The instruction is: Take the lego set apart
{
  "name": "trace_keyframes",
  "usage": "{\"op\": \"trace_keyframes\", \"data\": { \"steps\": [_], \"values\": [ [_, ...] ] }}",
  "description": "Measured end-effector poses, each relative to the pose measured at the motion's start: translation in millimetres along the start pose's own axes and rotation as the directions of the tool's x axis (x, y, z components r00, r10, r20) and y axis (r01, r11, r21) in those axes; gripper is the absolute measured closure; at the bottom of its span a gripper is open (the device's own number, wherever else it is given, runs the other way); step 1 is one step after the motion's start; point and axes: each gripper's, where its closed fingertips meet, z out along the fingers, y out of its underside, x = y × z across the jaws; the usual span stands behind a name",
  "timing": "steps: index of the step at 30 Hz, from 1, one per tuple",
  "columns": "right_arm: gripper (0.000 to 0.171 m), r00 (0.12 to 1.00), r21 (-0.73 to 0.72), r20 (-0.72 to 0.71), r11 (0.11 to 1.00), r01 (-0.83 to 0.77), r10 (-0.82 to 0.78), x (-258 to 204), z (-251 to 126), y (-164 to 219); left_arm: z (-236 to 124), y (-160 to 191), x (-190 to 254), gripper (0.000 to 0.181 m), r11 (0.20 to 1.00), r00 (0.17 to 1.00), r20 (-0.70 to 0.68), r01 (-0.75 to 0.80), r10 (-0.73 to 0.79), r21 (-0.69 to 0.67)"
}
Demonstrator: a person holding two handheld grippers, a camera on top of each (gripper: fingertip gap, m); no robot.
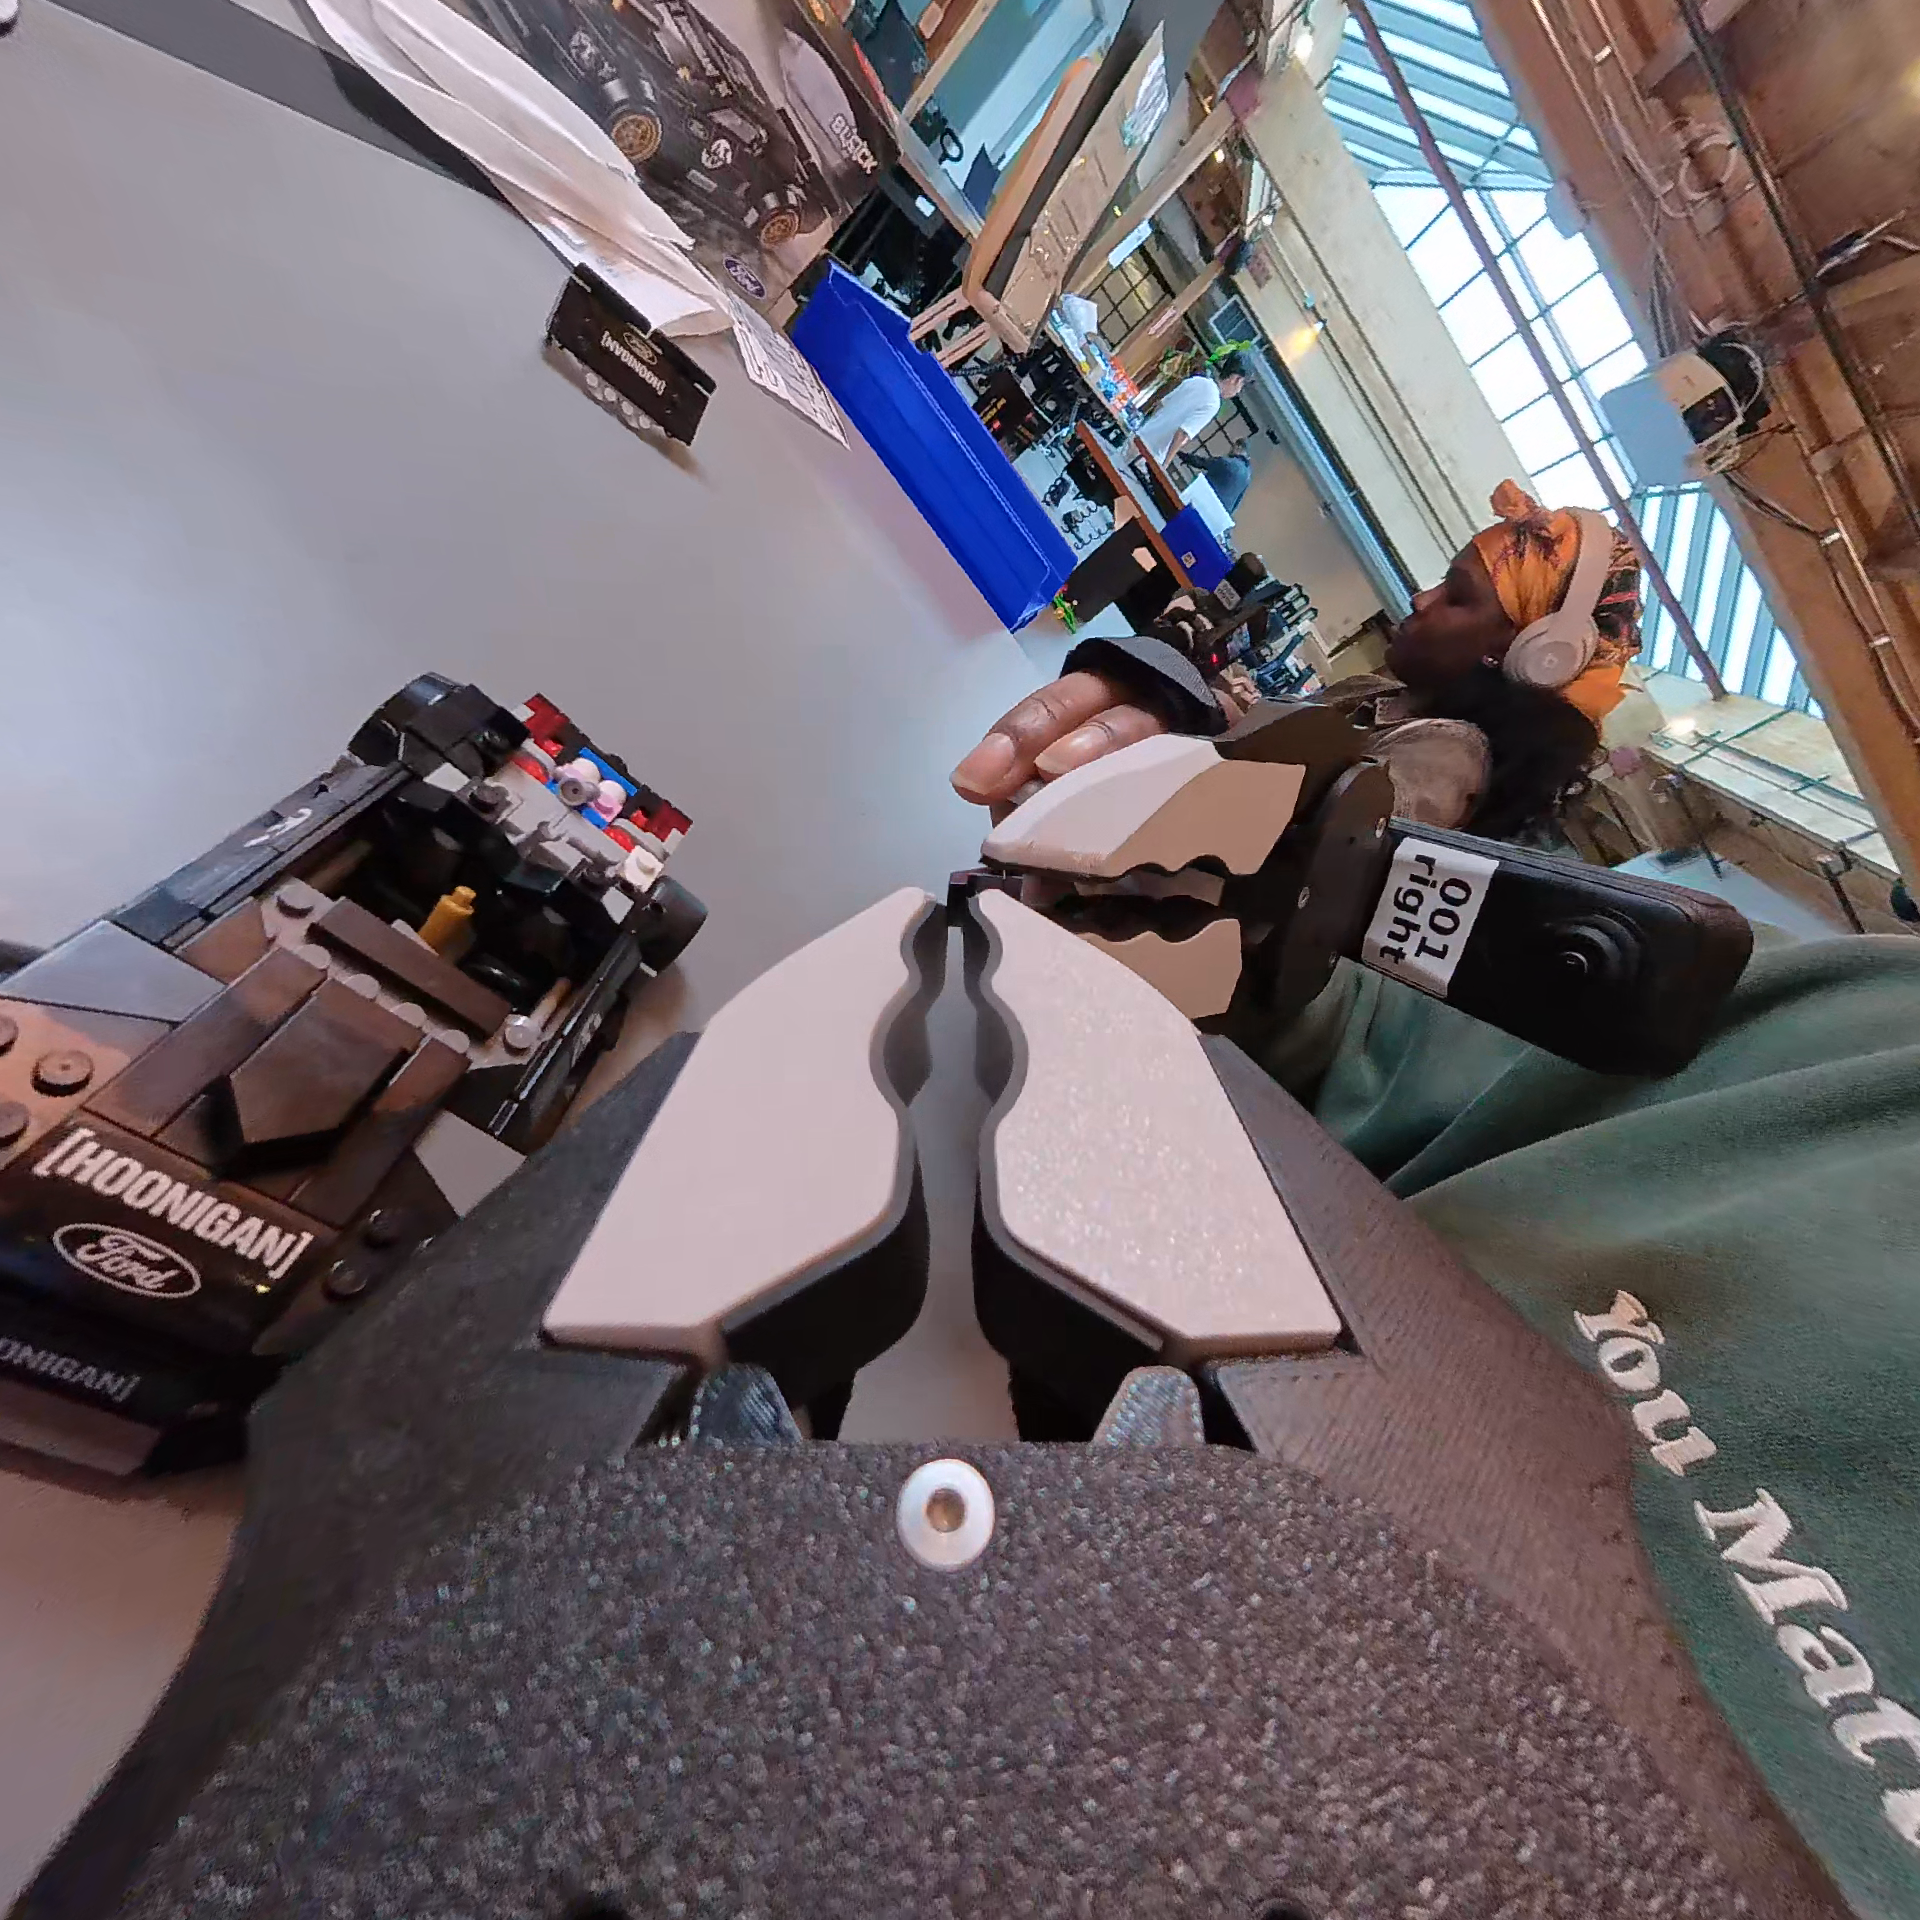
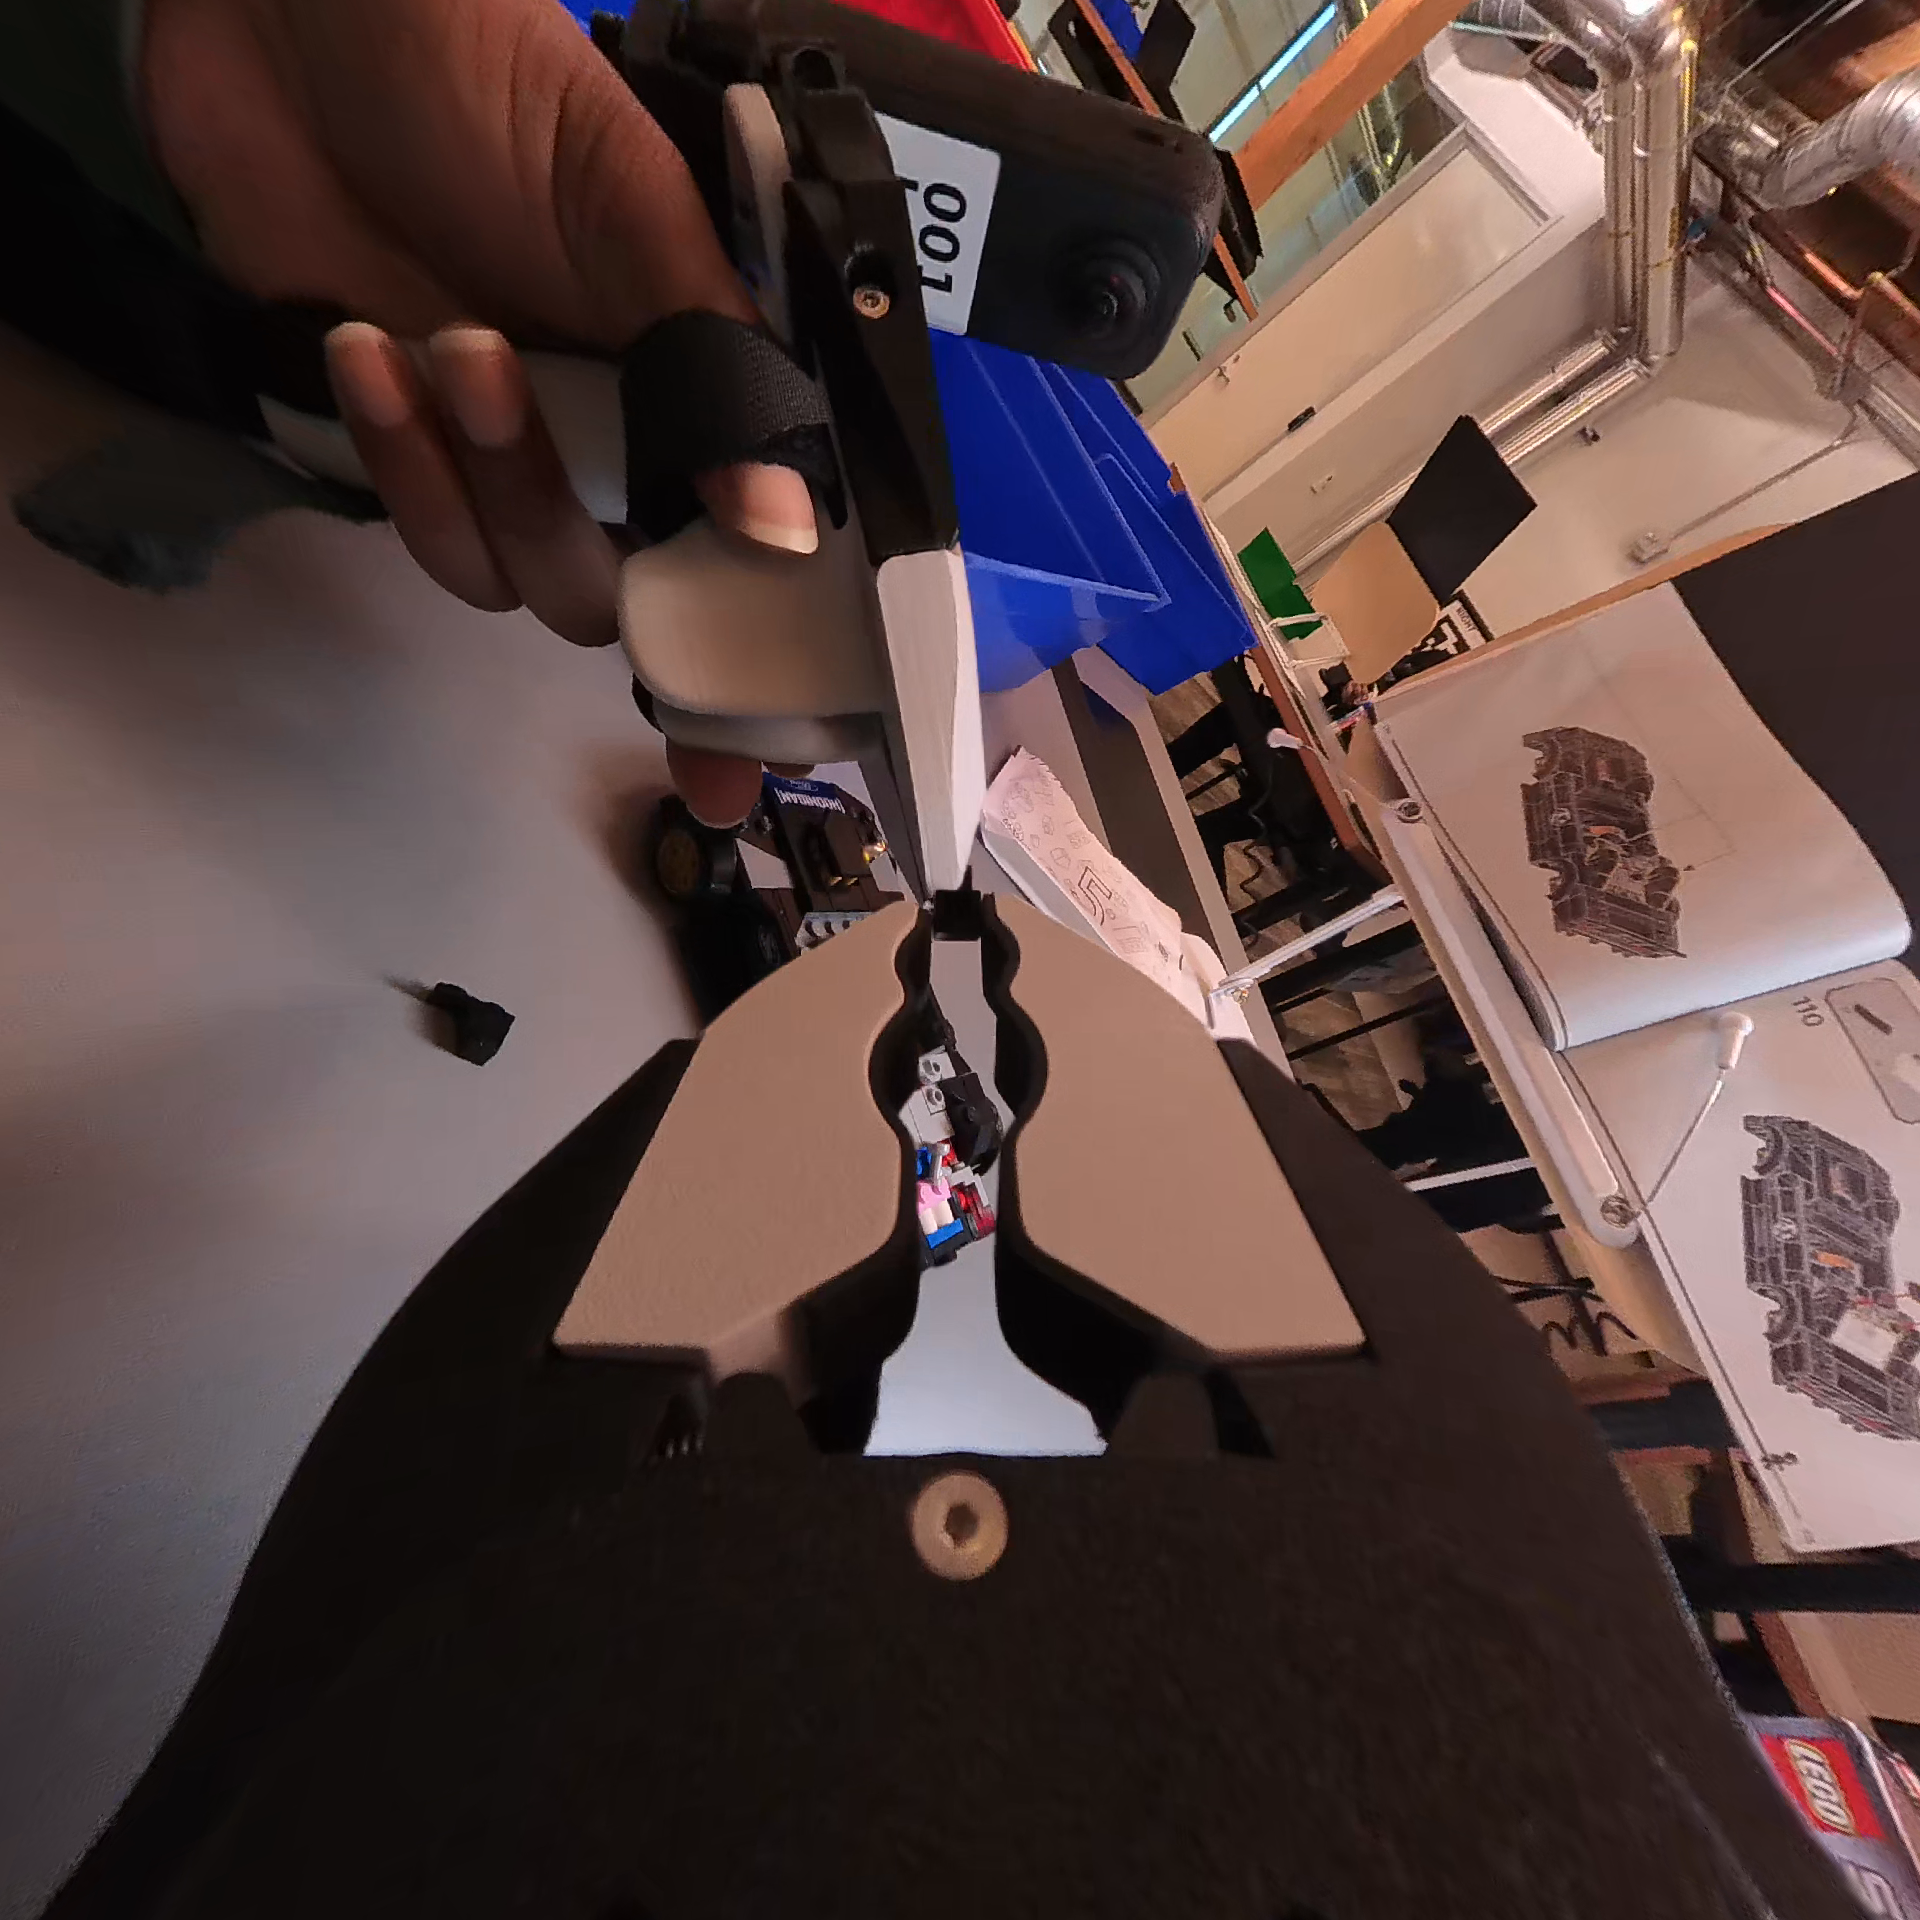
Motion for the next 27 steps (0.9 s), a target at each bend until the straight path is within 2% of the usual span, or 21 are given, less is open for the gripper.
{"op": "trace_keyframes", "data": {
  "steps": [7, 10, 18, 23, 27],
  "values": [
    [0.163, 1.0, 0.005, 0.006, 1.0, 0.006, -0.006, -2, -1, 0, 0, 1, 0, 0.178, 1.0, 1.0, 0.001, -0.026, 0.026, 0.002],
    [0.163, 0.999, 0.043, 0.024, 0.998, -0.038, 0.037, 0, -4, -5, -1, 0, 6, 0.177, 0.998, 0.997, -0.039, -0.067, 0.067, 0.01],
    [0.163, 0.994, 0.122, 0.064, 0.988, -0.099, 0.092, -1, -11, -18, -4, -1, 21, 0.178, 0.998, 0.986, -0.157, -0.052, 0.054, 0.019],
    [0.164, 0.986, 0.094, 0.104, 0.986, -0.138, 0.128, -2, -14, -14, 1, 2, 17, 0.177, 0.967, 0.967, -0.017, -0.254, 0.254, -0.011],
    [0.164, 0.984, 0.085, 0.119, 0.986, -0.144, 0.134, -4, -14, -11, 3, 4, 14, 0.177, 0.953, 0.953, 0.025, -0.301, 0.302, -0.041]
  ]
}}
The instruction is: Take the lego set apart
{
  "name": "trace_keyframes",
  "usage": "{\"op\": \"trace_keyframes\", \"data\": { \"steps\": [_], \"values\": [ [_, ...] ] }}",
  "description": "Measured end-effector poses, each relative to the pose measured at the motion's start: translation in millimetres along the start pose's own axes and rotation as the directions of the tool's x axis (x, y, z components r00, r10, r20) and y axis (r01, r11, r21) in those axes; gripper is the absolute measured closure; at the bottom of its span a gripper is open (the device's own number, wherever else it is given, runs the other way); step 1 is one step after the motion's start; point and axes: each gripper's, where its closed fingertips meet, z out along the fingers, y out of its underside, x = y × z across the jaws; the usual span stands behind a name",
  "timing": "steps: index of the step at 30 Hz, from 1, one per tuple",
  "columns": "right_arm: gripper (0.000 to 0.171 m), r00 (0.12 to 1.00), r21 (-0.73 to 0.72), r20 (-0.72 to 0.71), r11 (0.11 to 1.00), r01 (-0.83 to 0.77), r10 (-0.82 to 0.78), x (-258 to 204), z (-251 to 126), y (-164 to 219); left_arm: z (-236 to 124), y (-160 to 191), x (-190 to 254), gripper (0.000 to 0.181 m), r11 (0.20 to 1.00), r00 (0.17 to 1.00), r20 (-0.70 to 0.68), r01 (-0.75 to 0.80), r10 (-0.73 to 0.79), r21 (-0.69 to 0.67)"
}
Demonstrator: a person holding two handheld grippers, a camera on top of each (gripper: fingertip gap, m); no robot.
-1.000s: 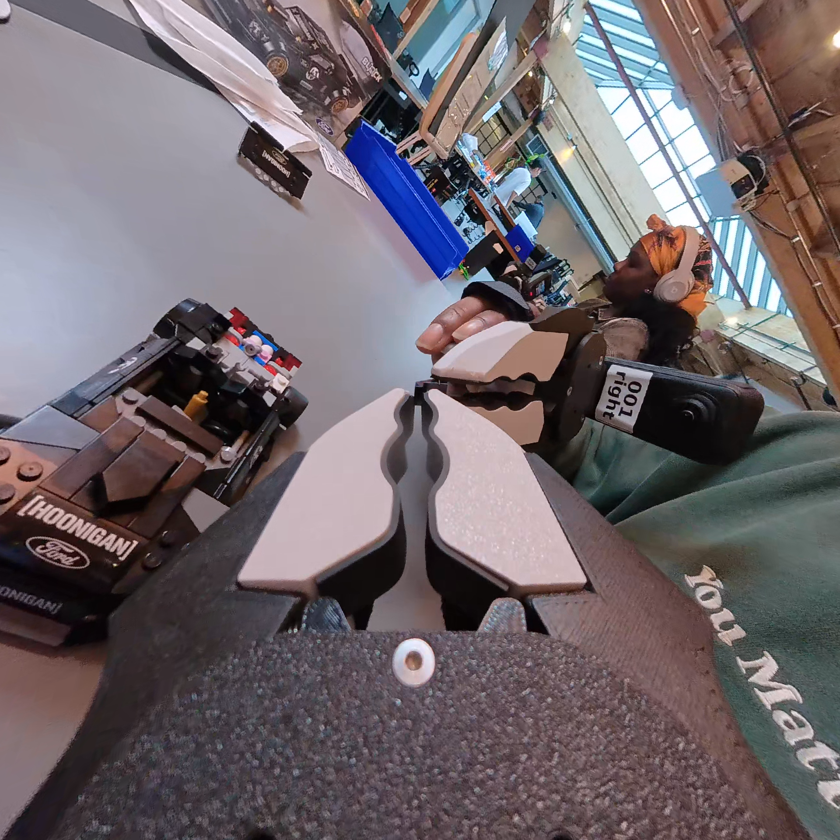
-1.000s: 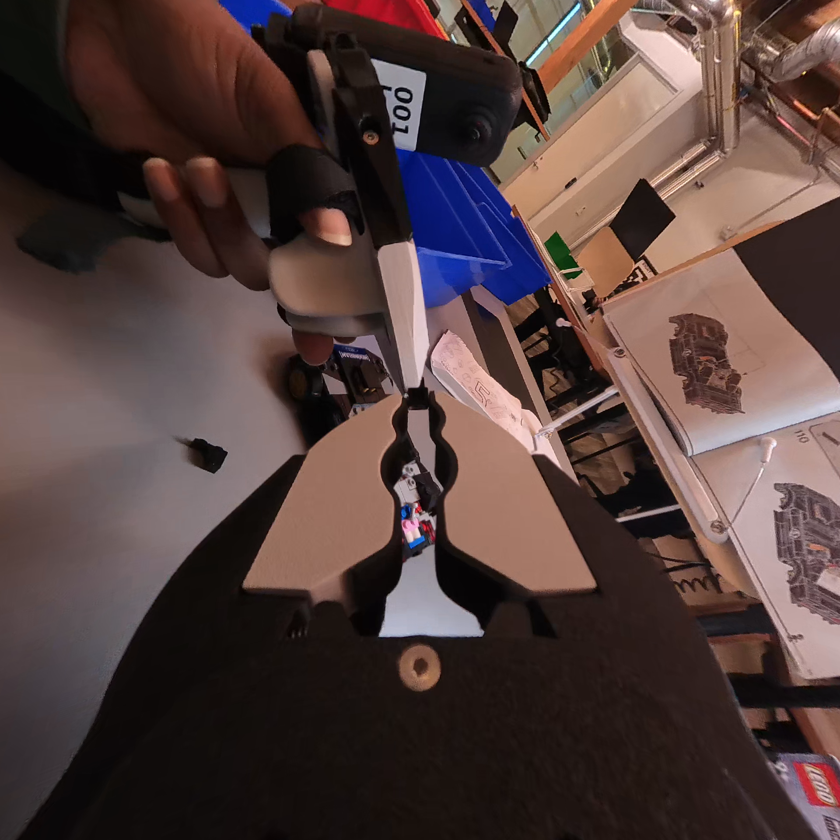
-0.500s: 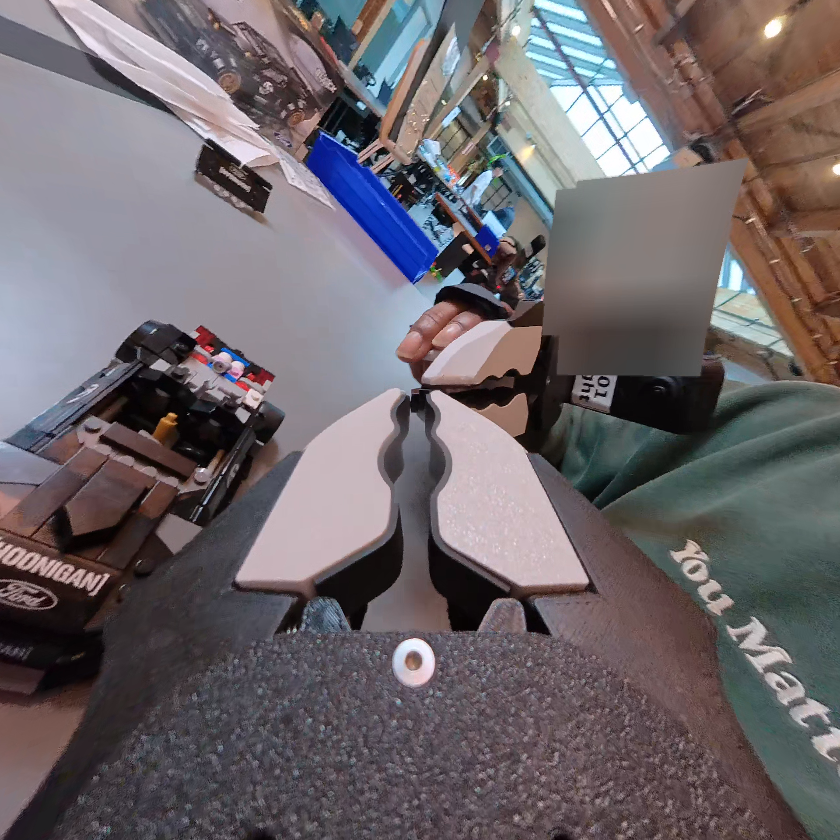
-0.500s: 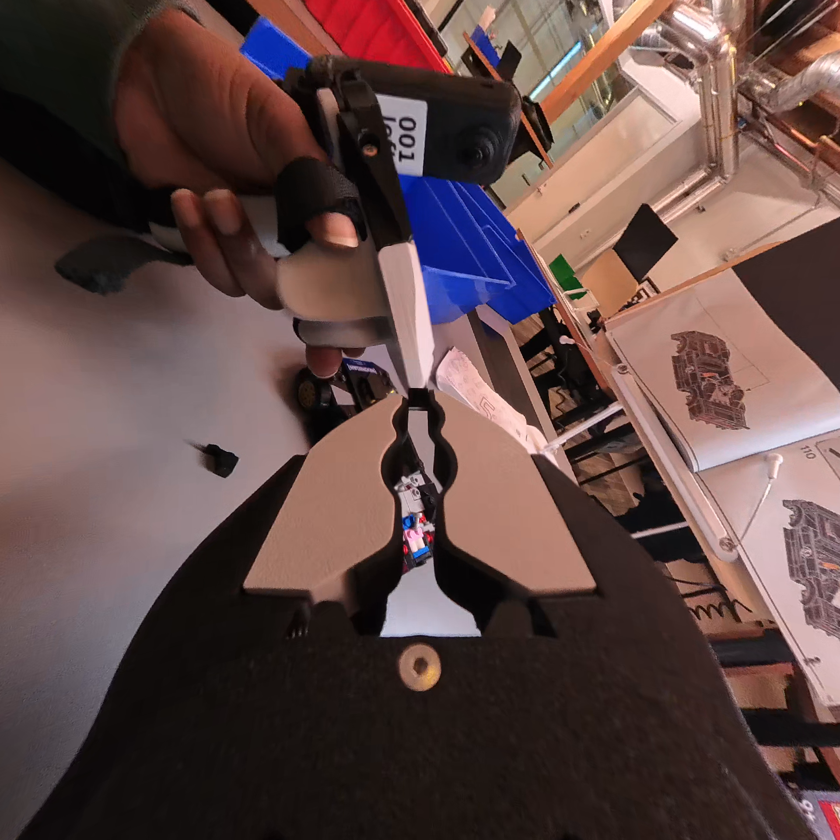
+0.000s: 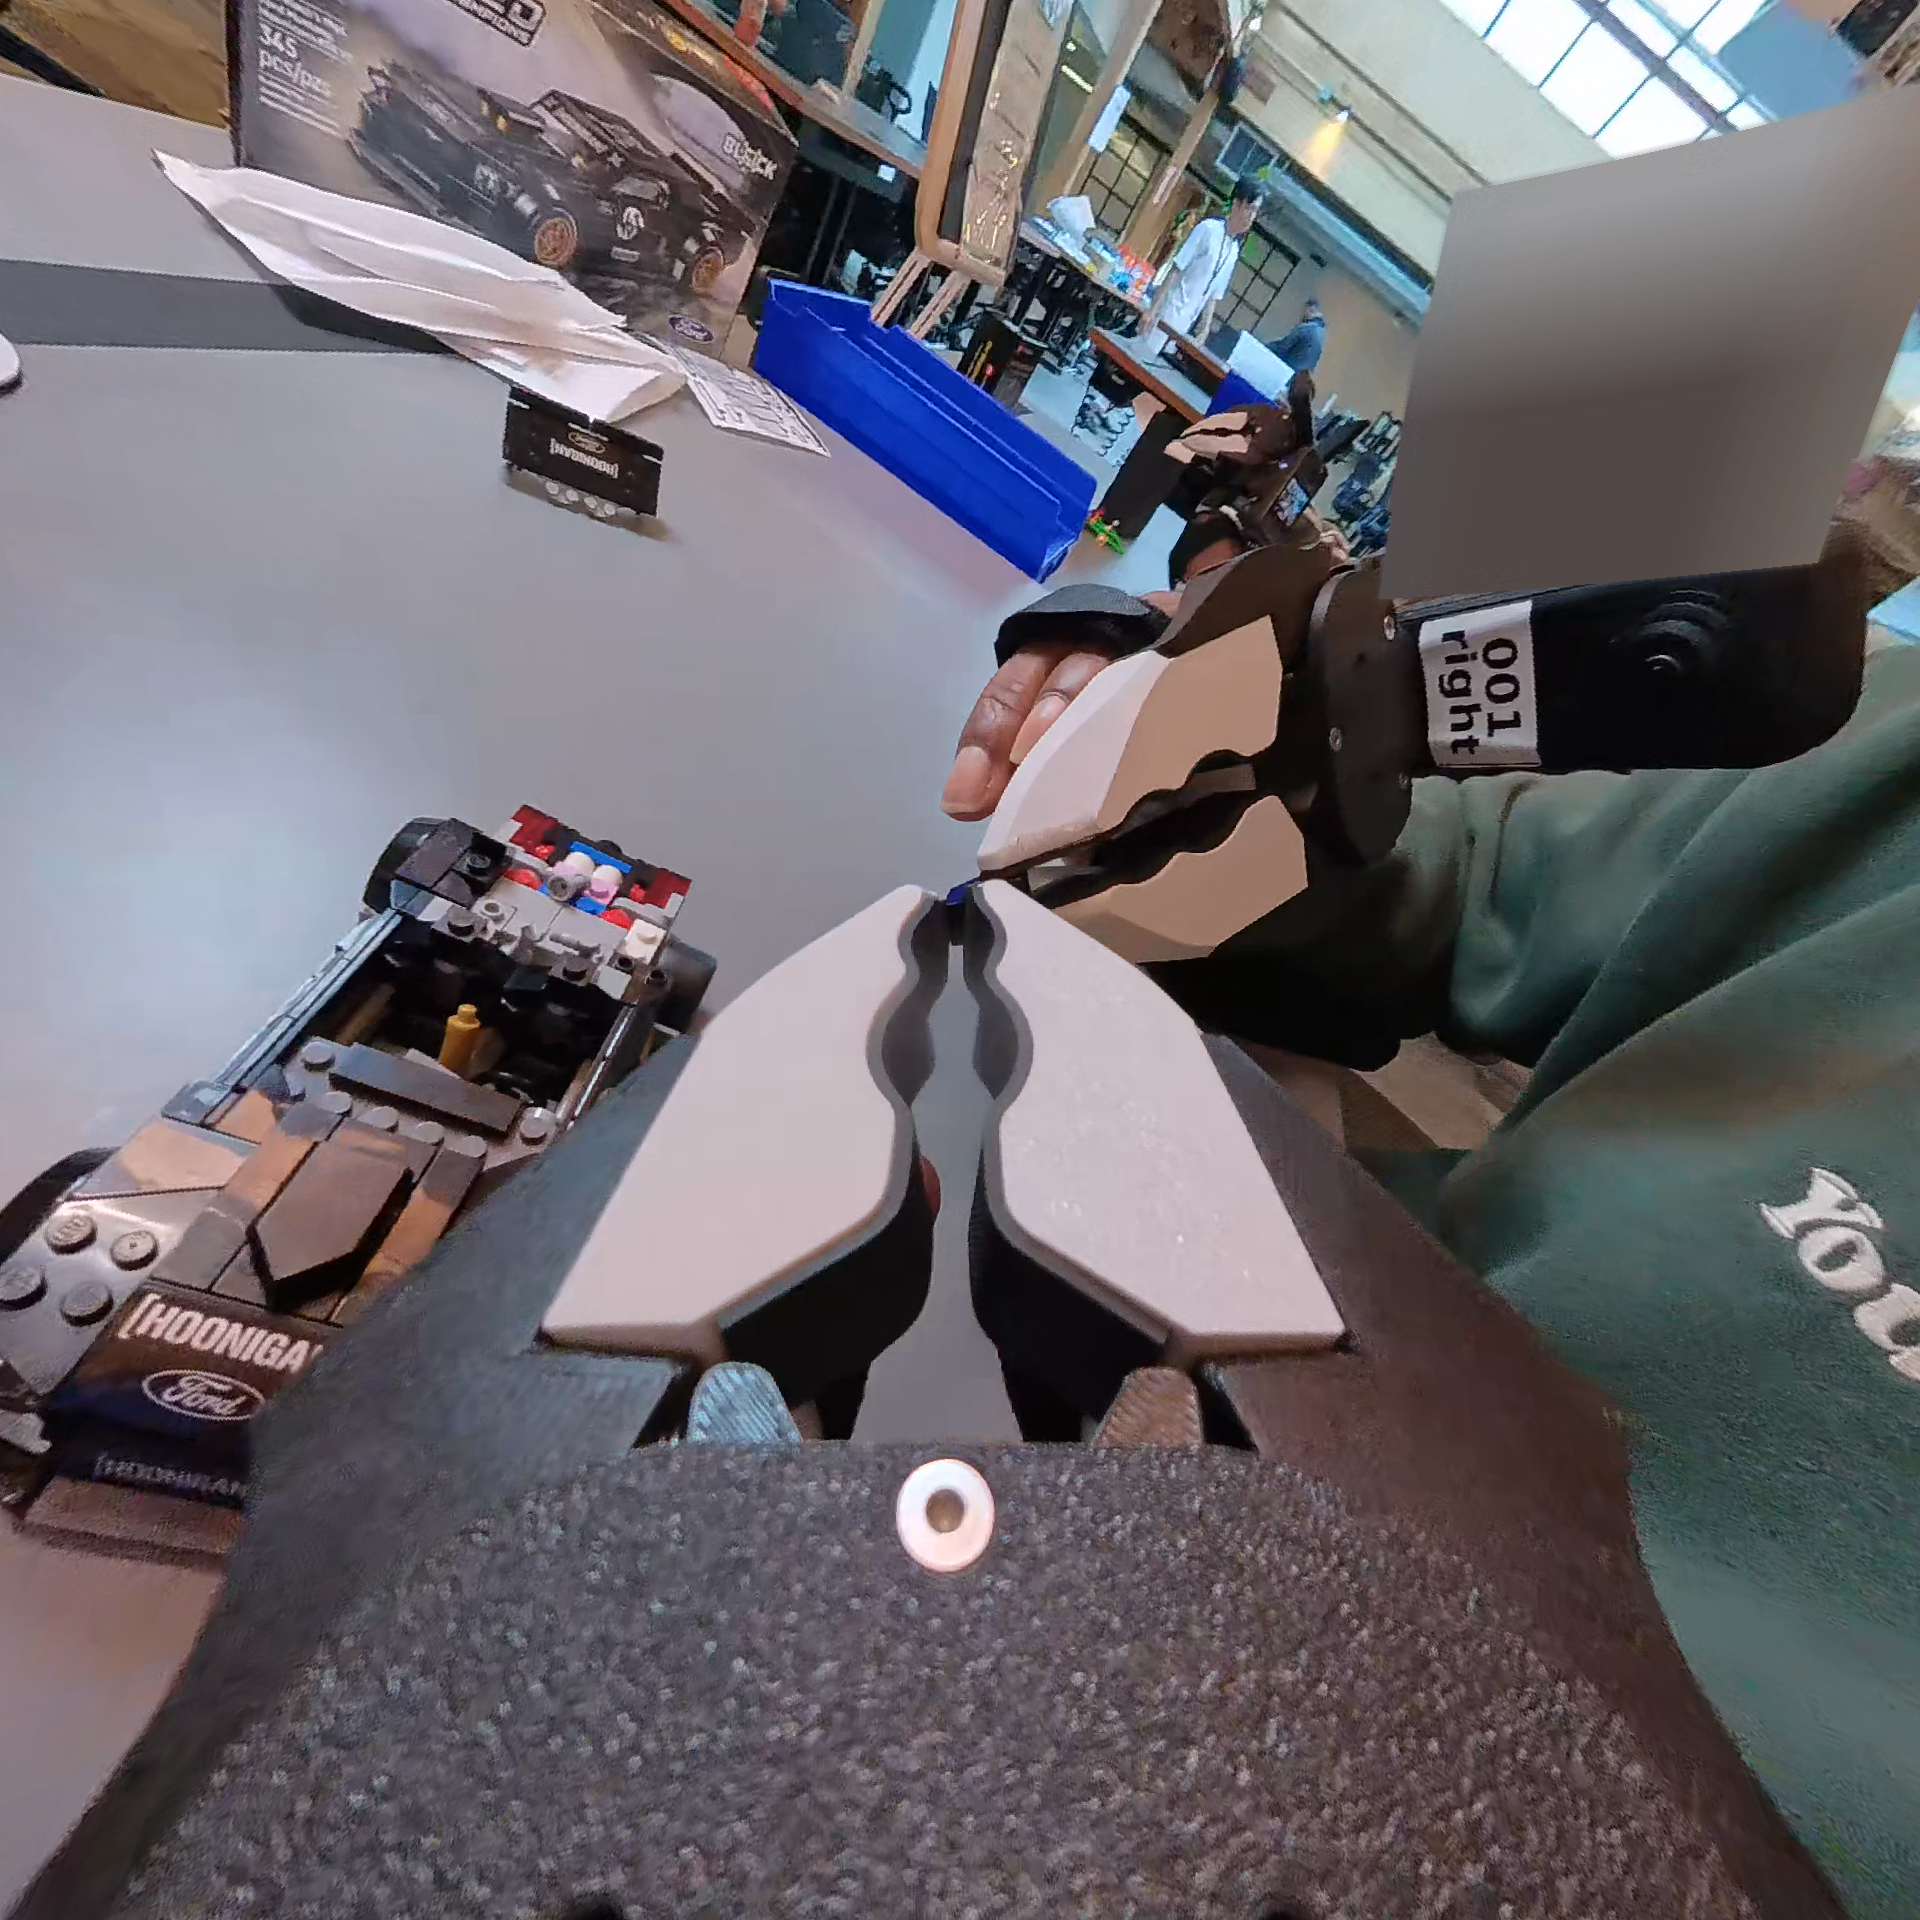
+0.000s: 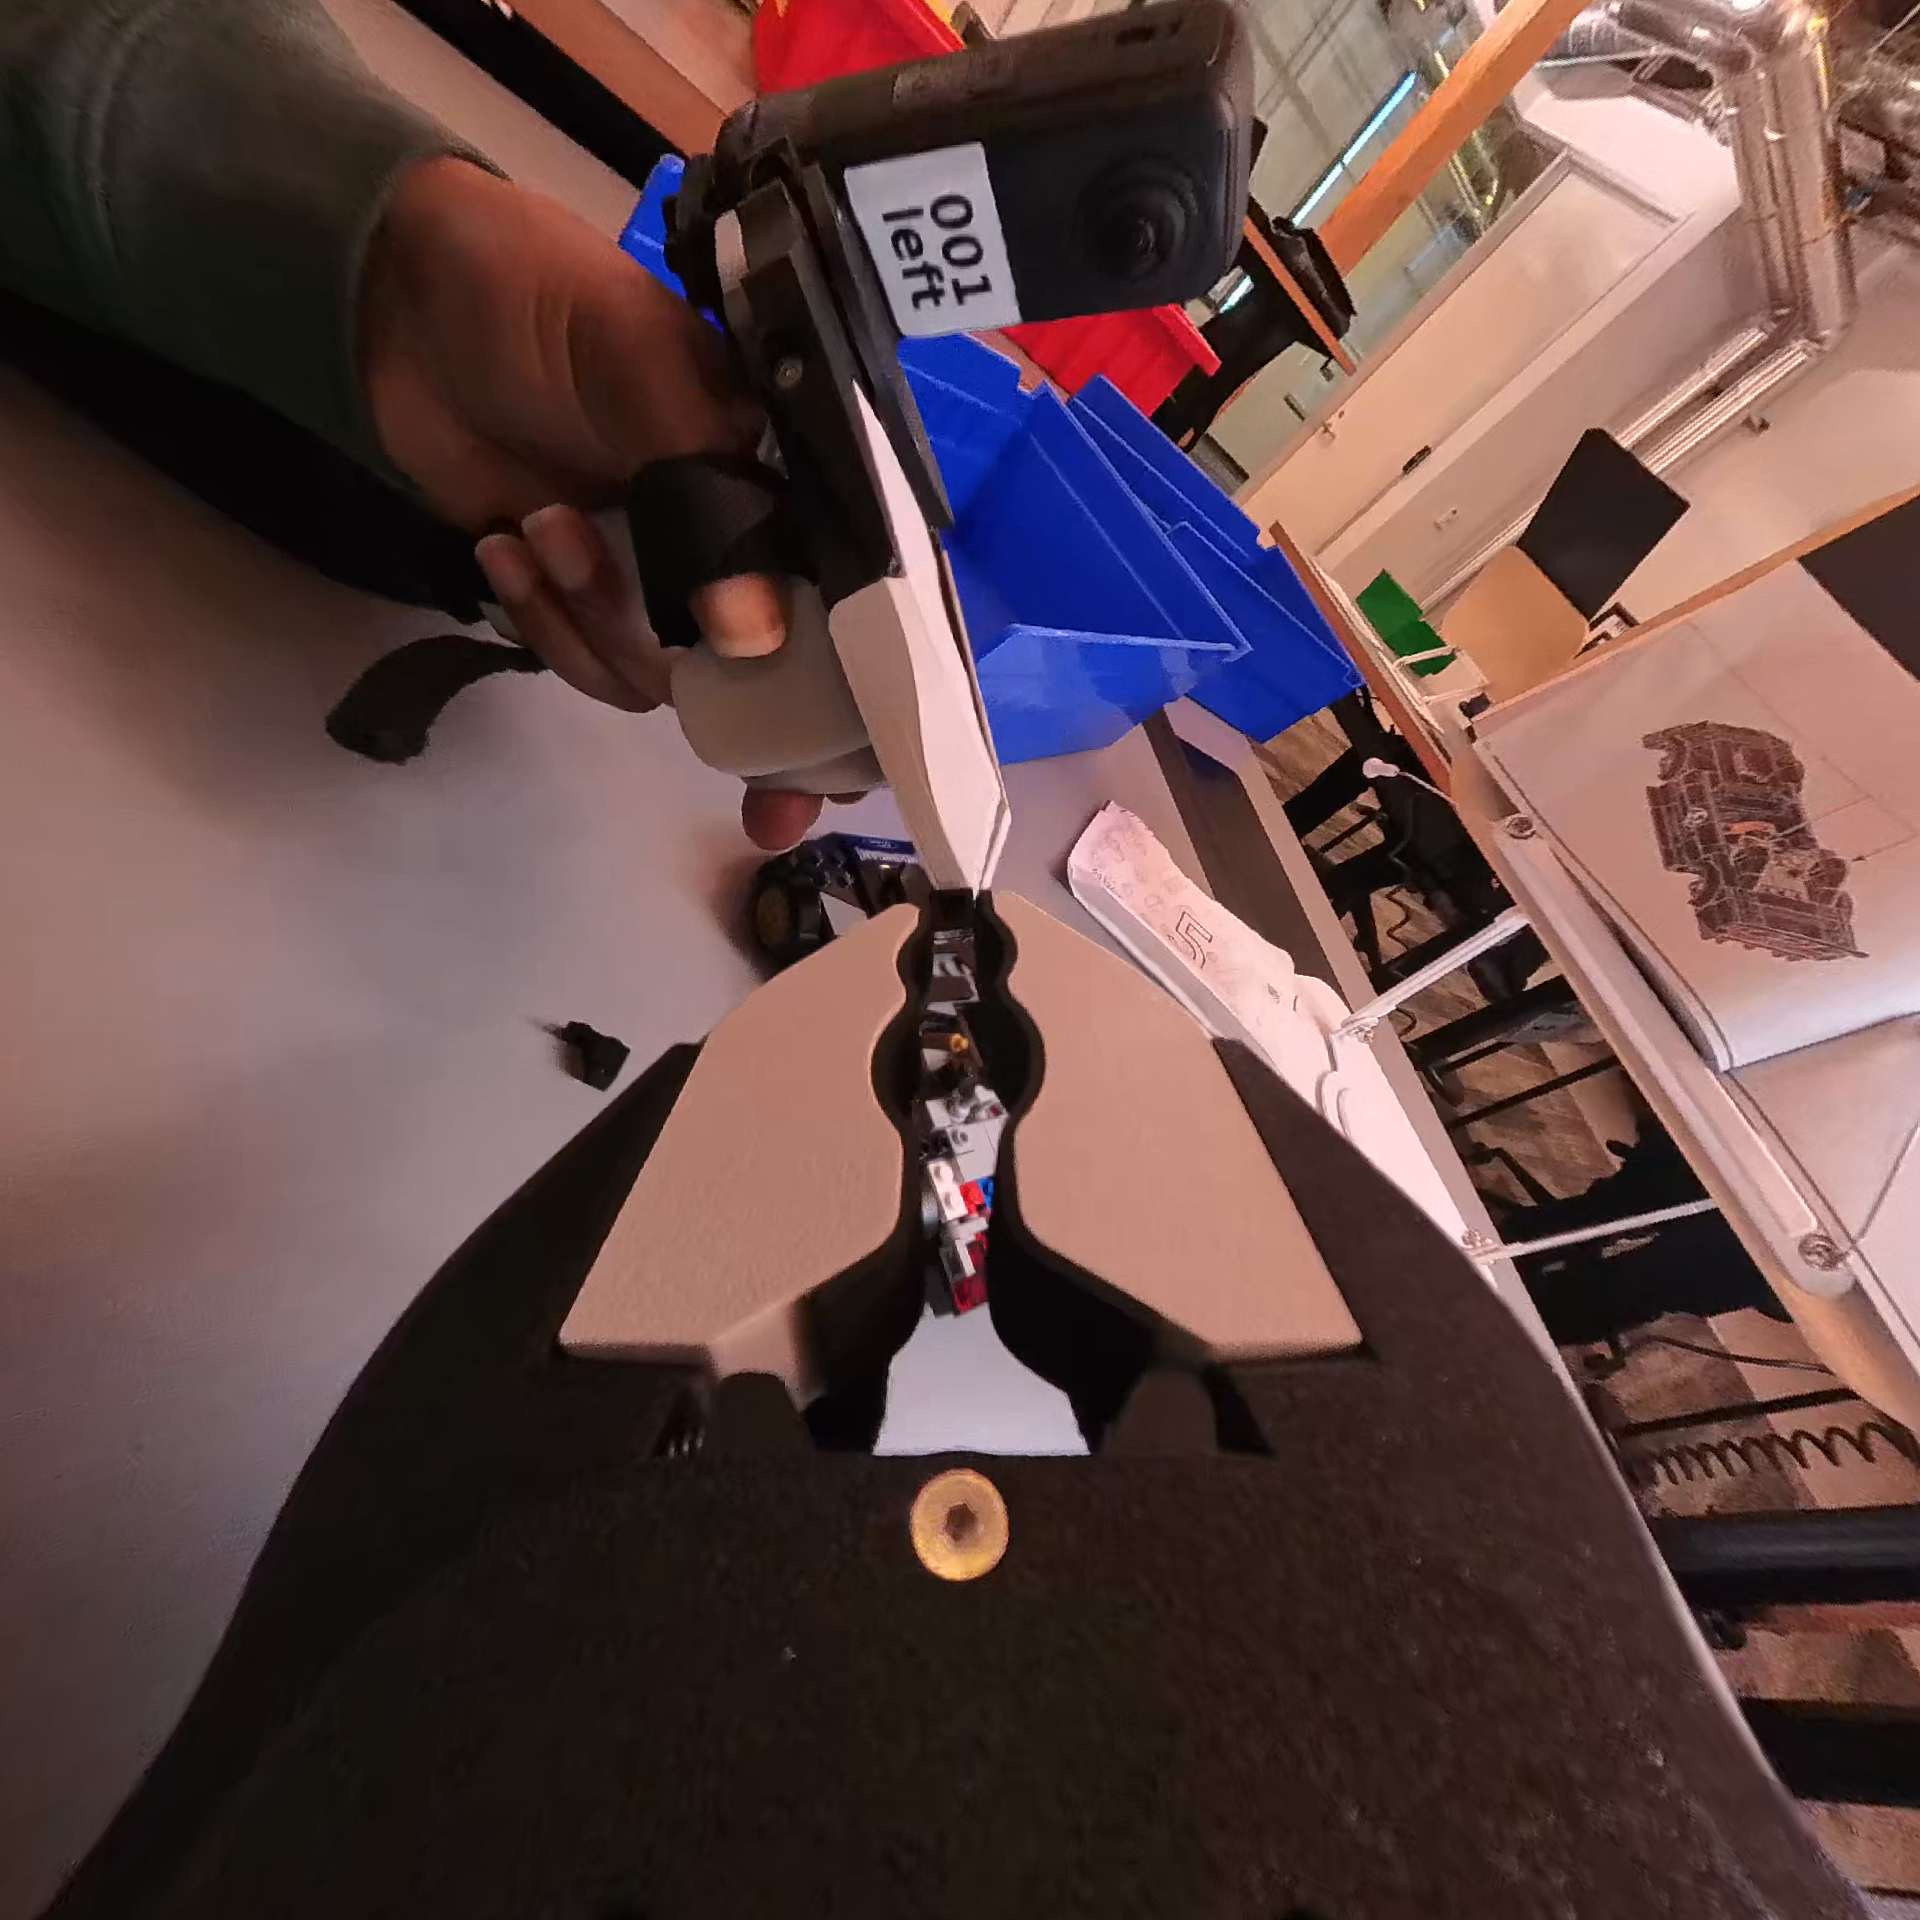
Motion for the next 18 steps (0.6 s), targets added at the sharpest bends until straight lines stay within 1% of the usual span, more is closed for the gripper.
{"op": "trace_keyframes", "data": {
  "steps": [2, 9, 13, 16, 18],
  "values": [
    [0.164, 1.0, -0.003, -0.008, 1.0, 0.013, -0.013, 0.7, -0.3, 0.2, 0.5, -0.4, -0.3, 0.177, 1.0, 1.0, 0.003, 0.001, -0.001, -0.003],
    [0.164, 0.989, -0.052, -0.048, 0.989, 0.139, -0.141, 1.9, -1.6, -1.4, 0.8, -1.7, 1.5, 0.177, 1.0, 1.0, -0.01, 0.018, -0.018, 0.001],
    [0.164, 0.979, -0.079, -0.046, 0.978, 0.196, -0.2, 1.2, -3.6, 0.6, 3.8, -0.1, 1.7, 0.177, 1.0, 1.0, -0.012, 0.021, -0.021, -0.005],
    [0.164, 0.97, -0.1, -0.042, 0.967, 0.235, -0.24, -0.6, -5.0, 4.6, 7.1, 3.1, 0.4, 0.176, 1.0, 1.0, 0.006, -0.002, 0.002, -0.025],
    [0.164, 0.971, -0.104, -0.041, 0.968, 0.229, -0.235, -0.4, -6.6, 7.4, 10.1, 3.8, -0.4, 0.176, 0.999, 0.999, 0.022, -0.023, 0.024, -0.038]
  ]
}}
